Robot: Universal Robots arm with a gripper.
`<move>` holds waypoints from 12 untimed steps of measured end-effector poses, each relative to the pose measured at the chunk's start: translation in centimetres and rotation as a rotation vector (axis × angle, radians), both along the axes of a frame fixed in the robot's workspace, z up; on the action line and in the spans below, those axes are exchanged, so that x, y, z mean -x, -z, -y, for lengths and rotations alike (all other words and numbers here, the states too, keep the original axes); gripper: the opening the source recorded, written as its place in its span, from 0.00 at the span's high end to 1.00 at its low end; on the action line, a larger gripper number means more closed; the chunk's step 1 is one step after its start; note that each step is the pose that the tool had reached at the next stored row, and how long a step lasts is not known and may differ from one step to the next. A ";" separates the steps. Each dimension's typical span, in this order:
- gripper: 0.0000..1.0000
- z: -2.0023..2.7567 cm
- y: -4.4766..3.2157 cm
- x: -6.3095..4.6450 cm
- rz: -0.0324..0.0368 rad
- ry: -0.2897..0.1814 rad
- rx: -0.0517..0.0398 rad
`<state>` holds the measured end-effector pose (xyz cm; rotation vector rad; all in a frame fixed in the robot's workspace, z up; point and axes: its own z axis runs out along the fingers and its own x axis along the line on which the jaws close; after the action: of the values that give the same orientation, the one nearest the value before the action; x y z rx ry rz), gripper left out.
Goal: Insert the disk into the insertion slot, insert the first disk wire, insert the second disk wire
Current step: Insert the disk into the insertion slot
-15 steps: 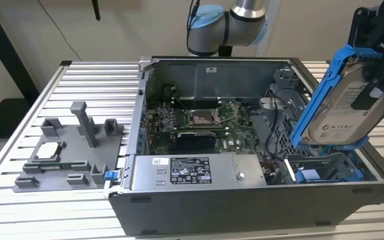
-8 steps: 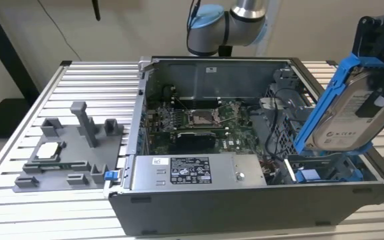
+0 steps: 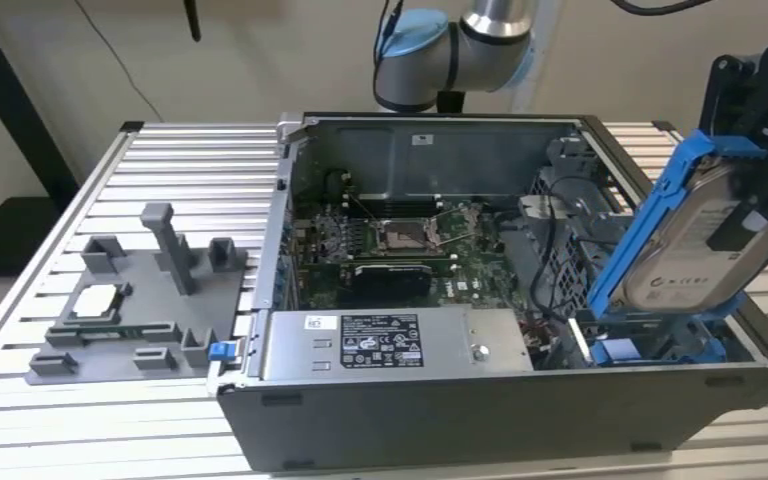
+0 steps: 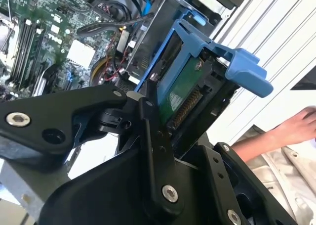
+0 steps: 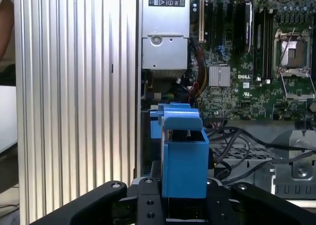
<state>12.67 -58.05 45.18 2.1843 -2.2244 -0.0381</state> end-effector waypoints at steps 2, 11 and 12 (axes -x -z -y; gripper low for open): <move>1.00 0.00 0.32 0.0 0.0030 0.000 0.0001; 1.00 0.00 1.19 -0.3 0.0048 0.000 -0.0175; 1.00 0.00 1.26 -0.3 0.0048 0.000 -0.0215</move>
<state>12.99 -58.06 43.92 2.1974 -2.2370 -0.0571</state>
